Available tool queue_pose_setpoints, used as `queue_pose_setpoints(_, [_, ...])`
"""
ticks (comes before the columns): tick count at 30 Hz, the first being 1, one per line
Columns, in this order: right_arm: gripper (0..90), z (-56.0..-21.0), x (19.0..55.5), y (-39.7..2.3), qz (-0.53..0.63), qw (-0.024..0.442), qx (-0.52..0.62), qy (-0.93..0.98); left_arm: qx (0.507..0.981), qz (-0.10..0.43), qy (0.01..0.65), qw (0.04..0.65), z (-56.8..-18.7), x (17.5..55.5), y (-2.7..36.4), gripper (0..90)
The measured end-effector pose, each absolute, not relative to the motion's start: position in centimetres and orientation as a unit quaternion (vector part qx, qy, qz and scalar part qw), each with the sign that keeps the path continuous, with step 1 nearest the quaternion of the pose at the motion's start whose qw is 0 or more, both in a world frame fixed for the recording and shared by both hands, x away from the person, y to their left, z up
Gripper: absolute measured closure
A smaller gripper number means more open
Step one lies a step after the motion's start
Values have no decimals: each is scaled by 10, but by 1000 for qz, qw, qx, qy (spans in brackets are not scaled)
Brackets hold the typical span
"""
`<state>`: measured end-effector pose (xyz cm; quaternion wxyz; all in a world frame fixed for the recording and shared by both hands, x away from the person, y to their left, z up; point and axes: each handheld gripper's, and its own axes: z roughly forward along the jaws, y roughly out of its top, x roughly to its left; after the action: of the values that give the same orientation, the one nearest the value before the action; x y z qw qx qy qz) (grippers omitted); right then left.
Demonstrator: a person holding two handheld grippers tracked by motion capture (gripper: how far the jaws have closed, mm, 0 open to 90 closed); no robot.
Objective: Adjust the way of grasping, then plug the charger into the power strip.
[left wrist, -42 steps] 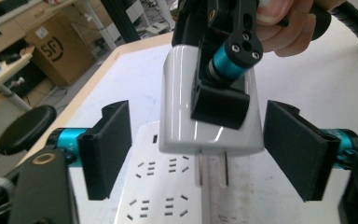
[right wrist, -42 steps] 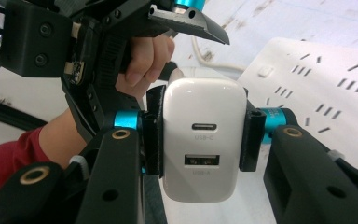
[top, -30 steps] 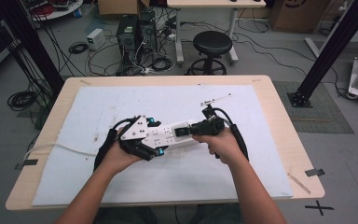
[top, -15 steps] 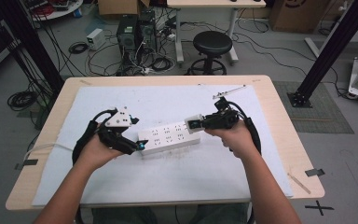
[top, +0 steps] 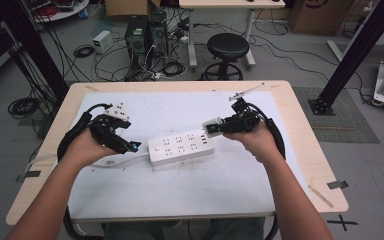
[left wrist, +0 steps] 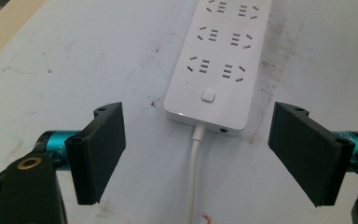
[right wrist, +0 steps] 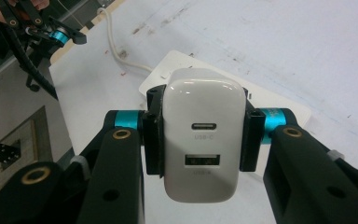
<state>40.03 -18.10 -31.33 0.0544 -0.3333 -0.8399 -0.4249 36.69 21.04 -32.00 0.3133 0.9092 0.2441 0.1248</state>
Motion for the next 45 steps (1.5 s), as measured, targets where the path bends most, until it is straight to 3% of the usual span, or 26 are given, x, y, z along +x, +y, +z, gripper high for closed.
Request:
queue_pose_setpoints(19, [632,-309,419,-169,-390,36,-313,-865,907,119,232,332,-326,371,222,189])
queue_pose_setpoints(32, [632,-310,460,-124,-280,10,-205,-938,901,137,267,312,-328,365,256,189])
queue_pose_setpoints(45, [632,-332,481,-82,-185,24,-88,-978,903,139,276,299,-334,361,274,189])
